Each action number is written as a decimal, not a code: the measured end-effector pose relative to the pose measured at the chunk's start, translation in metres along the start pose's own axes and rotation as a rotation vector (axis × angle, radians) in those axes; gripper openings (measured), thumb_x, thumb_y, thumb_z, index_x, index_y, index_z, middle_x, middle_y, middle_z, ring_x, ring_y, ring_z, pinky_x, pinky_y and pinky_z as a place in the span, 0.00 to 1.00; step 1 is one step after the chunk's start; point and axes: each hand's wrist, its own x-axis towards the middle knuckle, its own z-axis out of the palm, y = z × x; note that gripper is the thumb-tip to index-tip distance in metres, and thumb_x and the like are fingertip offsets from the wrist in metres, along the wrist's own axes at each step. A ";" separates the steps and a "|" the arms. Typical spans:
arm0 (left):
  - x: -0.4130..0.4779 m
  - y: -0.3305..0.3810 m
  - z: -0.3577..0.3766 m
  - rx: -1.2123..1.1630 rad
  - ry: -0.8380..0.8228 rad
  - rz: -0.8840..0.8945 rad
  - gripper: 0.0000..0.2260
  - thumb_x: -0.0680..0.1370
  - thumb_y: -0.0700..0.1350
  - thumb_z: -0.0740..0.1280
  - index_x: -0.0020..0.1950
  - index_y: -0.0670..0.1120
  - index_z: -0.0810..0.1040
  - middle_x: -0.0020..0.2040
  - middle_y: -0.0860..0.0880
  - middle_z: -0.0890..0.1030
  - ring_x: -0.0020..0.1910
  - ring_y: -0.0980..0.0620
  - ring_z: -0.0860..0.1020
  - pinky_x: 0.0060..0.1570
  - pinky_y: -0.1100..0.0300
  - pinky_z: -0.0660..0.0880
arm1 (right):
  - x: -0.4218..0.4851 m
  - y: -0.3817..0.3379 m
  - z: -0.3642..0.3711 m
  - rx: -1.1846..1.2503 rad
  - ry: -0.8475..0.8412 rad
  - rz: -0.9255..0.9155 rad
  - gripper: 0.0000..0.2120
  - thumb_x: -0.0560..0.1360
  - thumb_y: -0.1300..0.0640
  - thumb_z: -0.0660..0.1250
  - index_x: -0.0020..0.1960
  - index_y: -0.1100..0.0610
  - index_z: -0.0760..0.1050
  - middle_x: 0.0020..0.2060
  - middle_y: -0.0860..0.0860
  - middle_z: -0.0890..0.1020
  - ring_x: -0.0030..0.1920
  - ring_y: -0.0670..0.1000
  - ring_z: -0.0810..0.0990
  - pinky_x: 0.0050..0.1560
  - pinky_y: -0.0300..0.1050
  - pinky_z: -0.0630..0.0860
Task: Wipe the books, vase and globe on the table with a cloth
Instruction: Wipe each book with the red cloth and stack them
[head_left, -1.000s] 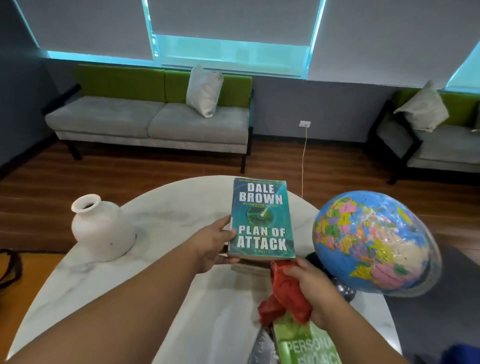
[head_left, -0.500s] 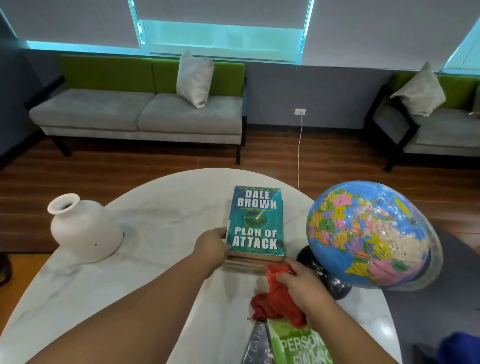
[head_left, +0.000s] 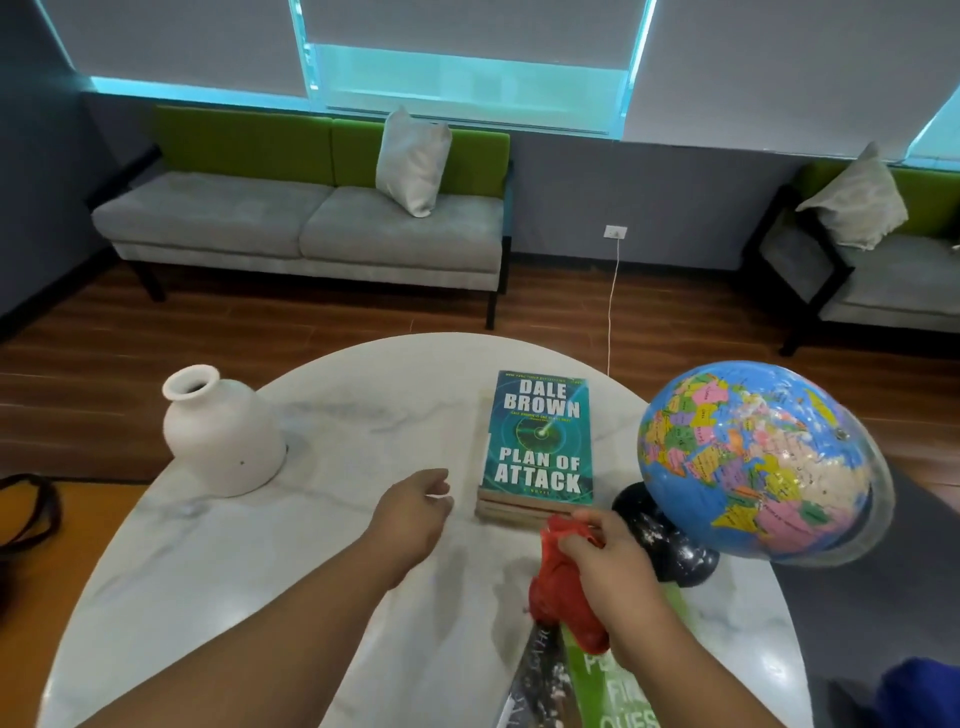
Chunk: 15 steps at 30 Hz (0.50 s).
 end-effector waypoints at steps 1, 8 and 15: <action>-0.012 -0.011 -0.015 -0.019 0.018 0.009 0.17 0.79 0.41 0.63 0.69 0.48 0.73 0.61 0.51 0.78 0.58 0.52 0.76 0.58 0.58 0.73 | -0.009 -0.002 0.008 -0.006 -0.067 0.000 0.10 0.73 0.59 0.69 0.51 0.47 0.75 0.46 0.49 0.80 0.46 0.54 0.81 0.50 0.52 0.80; -0.107 -0.109 -0.131 0.112 0.273 -0.072 0.11 0.80 0.42 0.64 0.60 0.51 0.77 0.57 0.50 0.81 0.55 0.52 0.77 0.55 0.58 0.72 | -0.061 0.003 0.078 -0.309 -0.467 -0.052 0.12 0.73 0.55 0.69 0.56 0.47 0.76 0.53 0.47 0.80 0.51 0.47 0.79 0.52 0.40 0.75; -0.187 -0.199 -0.182 0.277 0.288 -0.424 0.15 0.77 0.44 0.69 0.64 0.45 0.77 0.62 0.46 0.80 0.58 0.48 0.77 0.59 0.55 0.72 | -0.111 0.014 0.154 -0.421 -0.690 -0.058 0.12 0.73 0.55 0.69 0.56 0.46 0.76 0.53 0.48 0.79 0.48 0.43 0.77 0.42 0.32 0.72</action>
